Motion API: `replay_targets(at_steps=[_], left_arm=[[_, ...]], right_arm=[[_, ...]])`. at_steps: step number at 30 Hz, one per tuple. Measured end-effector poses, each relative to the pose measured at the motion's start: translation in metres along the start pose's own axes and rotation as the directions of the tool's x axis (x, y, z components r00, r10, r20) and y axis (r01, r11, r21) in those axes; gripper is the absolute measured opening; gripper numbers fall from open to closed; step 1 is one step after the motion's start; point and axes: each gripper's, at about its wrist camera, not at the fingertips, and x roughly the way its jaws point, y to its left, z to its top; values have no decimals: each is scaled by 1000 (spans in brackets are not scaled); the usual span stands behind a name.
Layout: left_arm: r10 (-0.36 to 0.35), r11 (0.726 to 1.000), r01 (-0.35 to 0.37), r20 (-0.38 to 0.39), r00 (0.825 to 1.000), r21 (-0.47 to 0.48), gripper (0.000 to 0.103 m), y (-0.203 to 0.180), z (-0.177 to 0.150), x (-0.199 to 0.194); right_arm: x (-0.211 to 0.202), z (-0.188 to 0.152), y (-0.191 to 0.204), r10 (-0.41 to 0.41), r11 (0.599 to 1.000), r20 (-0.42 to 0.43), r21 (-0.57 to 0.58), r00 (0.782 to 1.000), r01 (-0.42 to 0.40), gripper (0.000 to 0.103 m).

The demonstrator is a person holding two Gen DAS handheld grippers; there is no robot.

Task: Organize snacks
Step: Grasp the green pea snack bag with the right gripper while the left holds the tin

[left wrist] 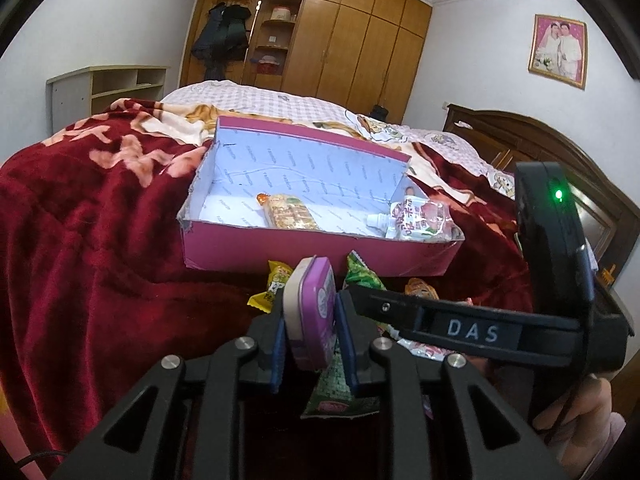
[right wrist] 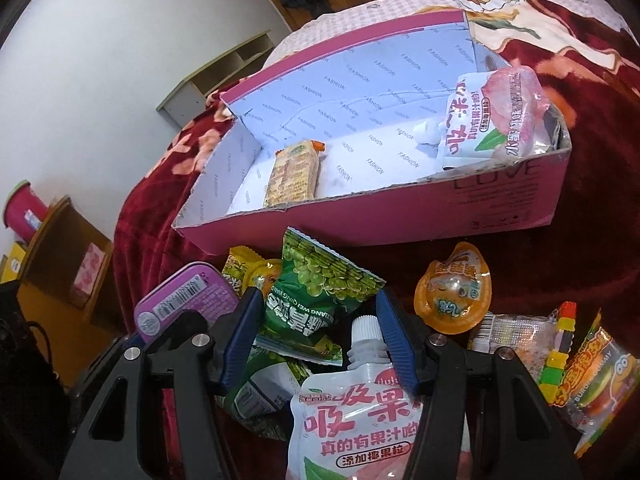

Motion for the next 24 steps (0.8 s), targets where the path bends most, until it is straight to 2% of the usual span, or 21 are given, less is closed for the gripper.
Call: replay_targets(at_steps=[4, 7, 12, 24], left_arm=[[-10, 1000, 10, 1, 1000, -22, 23, 6, 1, -1], [-10, 1000, 10, 6, 1000, -24, 22, 6, 1, -4], [-6, 1000, 7, 13, 1000, -23, 21, 5, 2, -7], [6, 1000, -6, 41, 999, -1, 20, -6, 7, -20]], right_arm=[[3, -2, 5, -33, 999, 11, -23, 999, 34, 59], [4, -4, 8, -35, 999, 17, -29, 999, 36, 51], [-1, -7, 12, -31, 999, 33, -36, 999, 33, 43], [-38, -19, 11, -8, 998, 107, -59, 994, 15, 39]])
